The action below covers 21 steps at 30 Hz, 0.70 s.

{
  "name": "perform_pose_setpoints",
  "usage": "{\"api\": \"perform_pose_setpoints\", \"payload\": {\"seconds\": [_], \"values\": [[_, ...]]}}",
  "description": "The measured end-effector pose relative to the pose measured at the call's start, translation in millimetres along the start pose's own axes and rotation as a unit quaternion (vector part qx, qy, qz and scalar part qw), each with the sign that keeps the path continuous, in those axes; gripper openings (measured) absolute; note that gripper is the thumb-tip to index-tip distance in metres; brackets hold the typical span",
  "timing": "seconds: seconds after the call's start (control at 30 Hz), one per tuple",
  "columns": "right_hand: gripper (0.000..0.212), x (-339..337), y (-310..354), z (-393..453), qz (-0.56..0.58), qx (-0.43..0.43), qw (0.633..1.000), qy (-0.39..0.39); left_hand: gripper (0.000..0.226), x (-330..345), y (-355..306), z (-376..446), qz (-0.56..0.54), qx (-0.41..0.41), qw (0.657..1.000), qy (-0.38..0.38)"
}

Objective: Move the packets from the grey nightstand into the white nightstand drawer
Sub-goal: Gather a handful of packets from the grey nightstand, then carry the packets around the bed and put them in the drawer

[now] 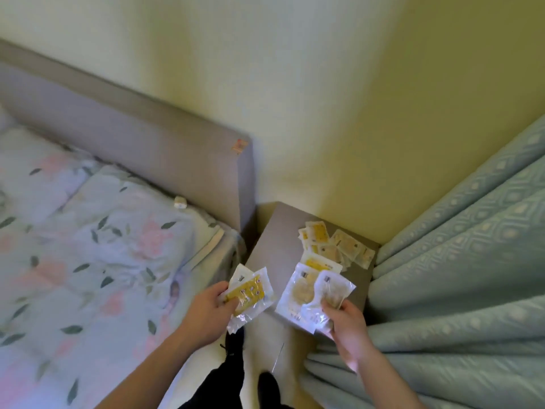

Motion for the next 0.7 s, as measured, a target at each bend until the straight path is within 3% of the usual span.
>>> {"api": "perform_pose_setpoints", "payload": {"seconds": [0.4, 0.7], "values": [[0.019, 110.9, -30.5, -54.7, -0.151, 0.000, 0.975, 0.161, 0.010, -40.7, 96.1, -179.9, -0.089, -0.066, 0.961, -0.252], [0.023, 284.4, -124.6, -149.4, -0.287, -0.019, 0.889, 0.356, 0.014, -59.9, 233.1, -377.7, -0.197, -0.112, 0.883, -0.412]]}}
Point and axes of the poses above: each hand's wrist, its own z-axis towards the middle knuckle, its own x-axis out of the palm, y = z × x, the point moved 3 cm from there along z, towards the middle knuckle, and after that the axes turned 9 degrees about y, right-handed, at the moved point
